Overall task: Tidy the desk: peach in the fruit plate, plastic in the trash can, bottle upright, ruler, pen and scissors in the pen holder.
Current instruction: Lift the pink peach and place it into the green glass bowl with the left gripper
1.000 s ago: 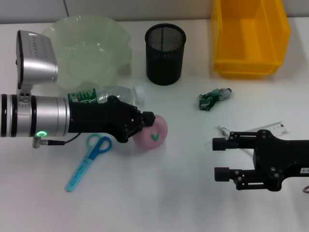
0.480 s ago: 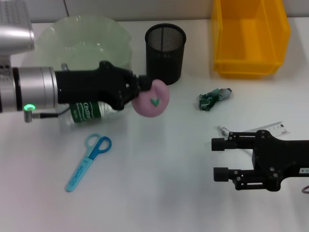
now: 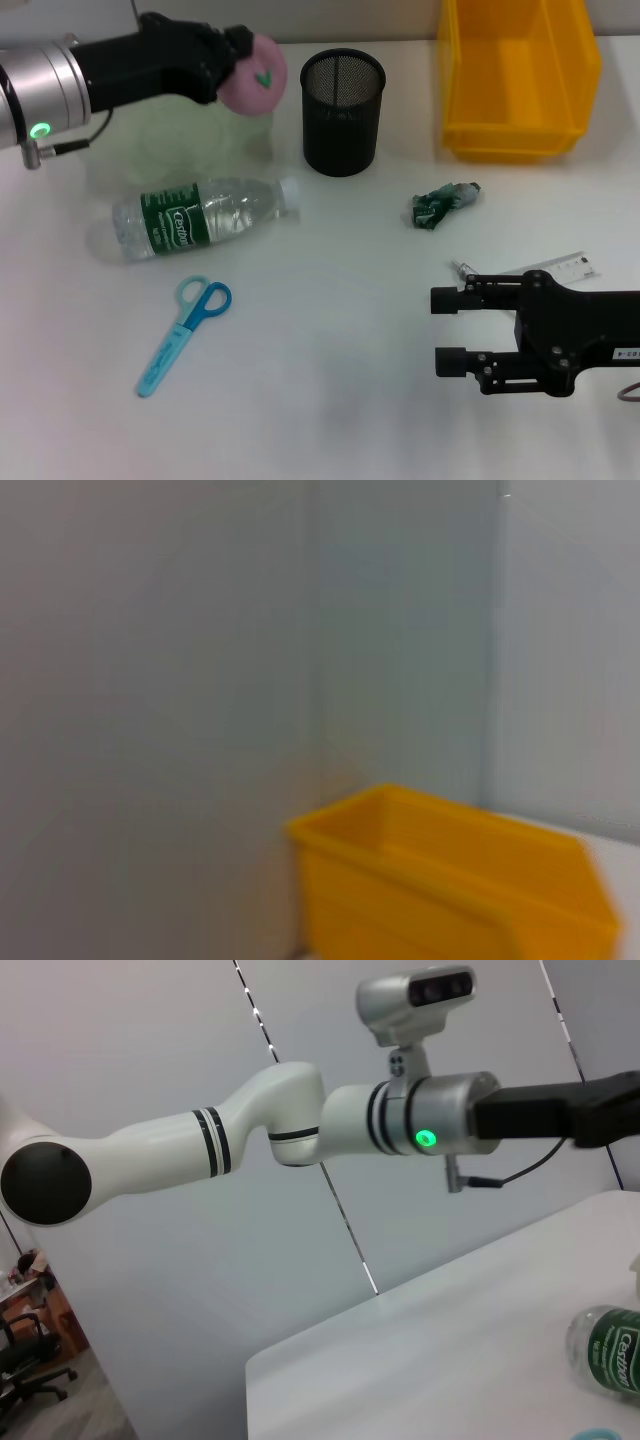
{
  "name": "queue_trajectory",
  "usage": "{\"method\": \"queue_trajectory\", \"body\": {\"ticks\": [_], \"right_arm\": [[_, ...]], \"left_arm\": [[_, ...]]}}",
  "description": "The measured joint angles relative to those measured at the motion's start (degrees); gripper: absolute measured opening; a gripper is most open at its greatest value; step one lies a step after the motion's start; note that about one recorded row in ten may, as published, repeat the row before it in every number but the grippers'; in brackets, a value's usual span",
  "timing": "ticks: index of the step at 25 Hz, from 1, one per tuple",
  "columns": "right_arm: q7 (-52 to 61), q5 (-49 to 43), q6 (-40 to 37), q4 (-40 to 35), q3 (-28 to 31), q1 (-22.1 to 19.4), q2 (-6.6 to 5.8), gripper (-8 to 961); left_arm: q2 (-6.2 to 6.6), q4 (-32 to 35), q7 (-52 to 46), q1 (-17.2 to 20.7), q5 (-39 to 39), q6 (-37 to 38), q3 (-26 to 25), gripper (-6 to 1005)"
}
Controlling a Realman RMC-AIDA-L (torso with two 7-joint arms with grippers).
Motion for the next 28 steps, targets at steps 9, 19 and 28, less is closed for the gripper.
{"method": "queue_trajectory", "body": {"ticks": [9, 19, 28], "right_arm": [[-0.52, 0.71, 0.01, 0.40, 0.02, 0.10, -0.02, 692], [-1.38, 1.61, 0.02, 1.89, 0.38, 0.61, -0.10, 692], [-1.49, 1.68, 0.04, 2.06, 0.53, 0.71, -0.11, 691]], "left_arm": [[0.05, -2.33, 0.38, -0.05, 0.39, -14.52, 2.14, 27], [0.29, -4.76, 1.85, 0.82, 0.44, -18.53, 2.15, 29], [0.30, -8.53, 2.72, -0.17, 0.68, -23.03, 3.26, 30]]}}
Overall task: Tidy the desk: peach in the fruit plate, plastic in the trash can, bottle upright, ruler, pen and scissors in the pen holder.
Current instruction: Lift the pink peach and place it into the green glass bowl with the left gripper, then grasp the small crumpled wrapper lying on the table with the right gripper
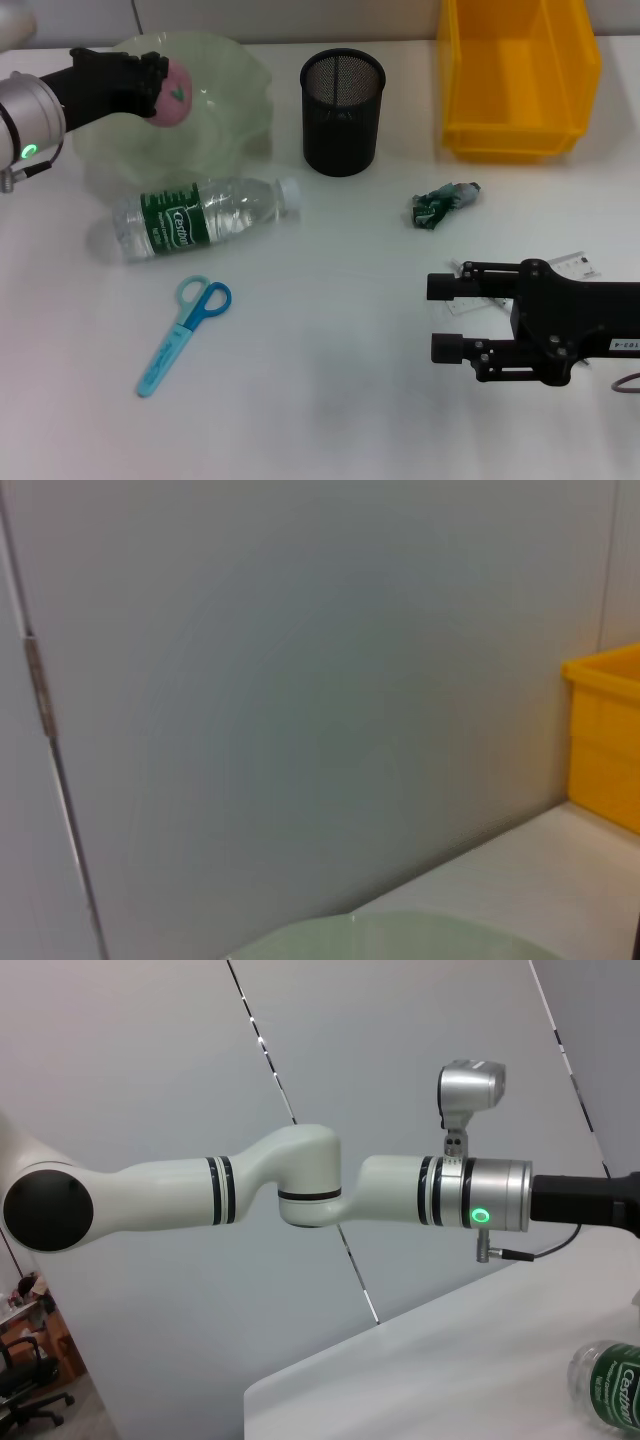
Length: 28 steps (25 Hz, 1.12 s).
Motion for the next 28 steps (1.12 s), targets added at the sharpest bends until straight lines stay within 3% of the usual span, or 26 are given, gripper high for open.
{"method": "queue_trajectory", "body": {"ticks": [12, 17, 20, 28], "right_arm": [[0.00, 0.00, -0.08, 0.00, 0.00, -0.17, 0.00, 691], [0.02, 0.00, -0.16, 0.00, 0.06, -0.37, 0.00, 691], [0.02, 0.00, -0.21, 0.00, 0.09, -0.45, 0.01, 691], [0.03, -0.01, -0.55, 0.00, 0.24, -0.69, 0.00, 690]], "left_arm": [[-0.22, 0.24, 0.07, -0.07, -0.13, 0.95, 1.92, 143], [-0.30, 1.45, -1.32, 0.41, -1.35, 2.76, 1.67, 312], [-0.03, 1.96, -2.02, 0.79, -4.74, 8.77, 0.20, 440], [0.21, 1.95, -2.14, 1.01, -8.02, 33.11, -12.18, 608]]}}
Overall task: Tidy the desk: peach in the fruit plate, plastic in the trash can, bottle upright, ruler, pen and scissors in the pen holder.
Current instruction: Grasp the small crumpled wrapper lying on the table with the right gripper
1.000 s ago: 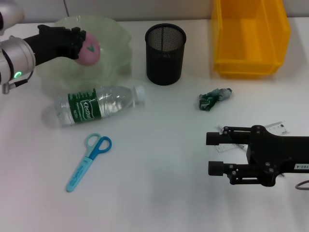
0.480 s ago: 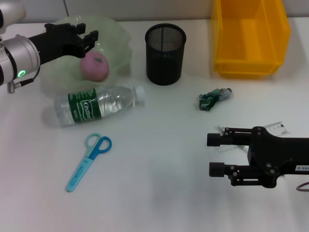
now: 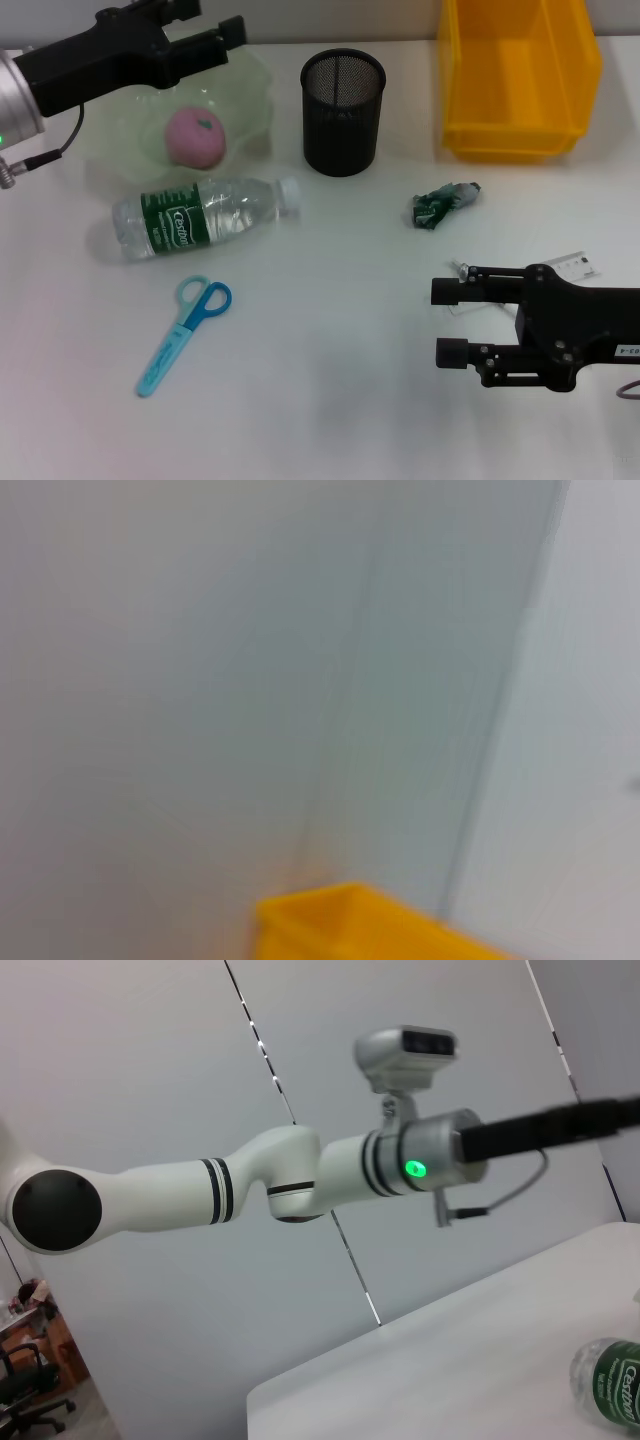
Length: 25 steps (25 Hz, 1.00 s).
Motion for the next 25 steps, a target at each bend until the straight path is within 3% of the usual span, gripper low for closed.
{"method": "queue_trajectory", "body": {"ticks": [4, 8, 11, 14, 19, 22, 24, 25], "right_arm": [[0.00, 0.00, 0.00, -0.01, 0.03, -0.17, -0.06, 690], [0.00, 0.00, 0.29, -0.21, 0.04, -0.69, -0.15, 690], [0.00, -0.05, 0.34, -0.28, 0.59, -0.91, -0.21, 690], [0.00, -0.24, 0.23, -0.35, 1.24, -1.04, -0.35, 690], [0.10, -0.21, 0.29, -0.50, 1.34, -1.32, -0.51, 690], [1.23, -0.18, 0.37, -1.88, 1.48, -1.40, -0.53, 690], [4.91, -0.14, 0.41, -5.72, 2.09, -1.44, -0.50, 690], [11.42, -0.15, 0.19, -12.34, 3.08, -1.49, -0.31, 690]], "left_arm": [[0.02, -0.28, 0.08, 0.95, -0.04, 10.60, -3.43, 697], [0.86, 0.29, 0.91, 2.48, 1.75, 18.80, -2.69, 802], [2.05, 0.74, 3.01, 2.72, 6.91, 27.39, -1.69, 802], [2.26, 1.67, 3.64, 2.89, 12.13, 32.28, -1.64, 802], [1.63, 2.63, 3.73, 3.06, 19.30, 33.69, -1.63, 802], [0.32, 2.66, 5.70, 3.06, 21.18, 33.53, -1.94, 801], [0.02, 2.58, 6.85, 3.09, 20.98, 33.62, -2.07, 801], [-0.06, 2.45, 7.17, 3.08, 20.84, 33.72, -2.08, 801]]}}
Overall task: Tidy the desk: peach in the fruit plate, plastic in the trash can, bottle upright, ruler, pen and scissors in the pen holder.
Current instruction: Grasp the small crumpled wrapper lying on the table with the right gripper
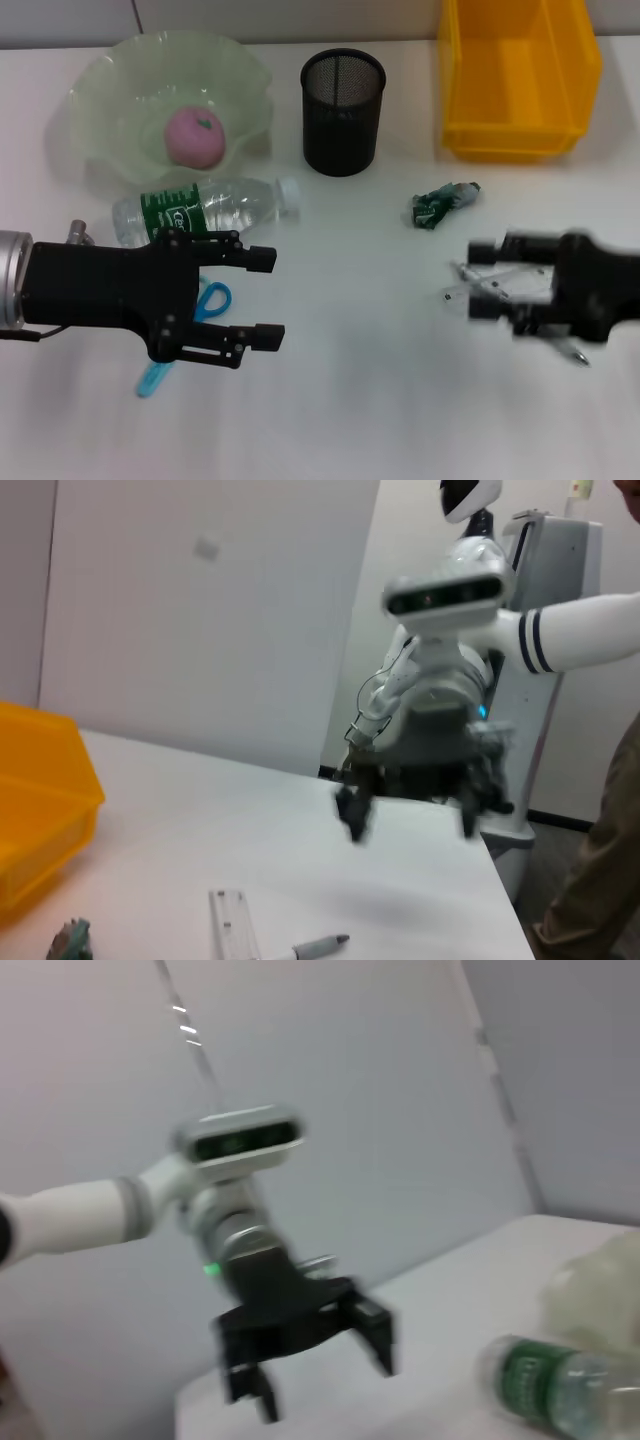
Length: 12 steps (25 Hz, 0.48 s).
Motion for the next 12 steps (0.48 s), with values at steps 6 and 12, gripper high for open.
{"method": "queue_trajectory", "body": {"ticks": [6, 12], "right_arm": [[15.59, -2.25, 0.32, -17.18, 0.00, 1.77, -0.11, 689], [34.48, -18.35, -2.11, -30.00, -0.15, 12.14, -2.74, 689]], "left_arm": [[-0.22, -1.24, -0.14, -0.47, -0.46, -1.10, -0.04, 801], [-0.26, -3.18, 0.17, -0.62, -0.90, -0.73, 0.33, 801]]}}
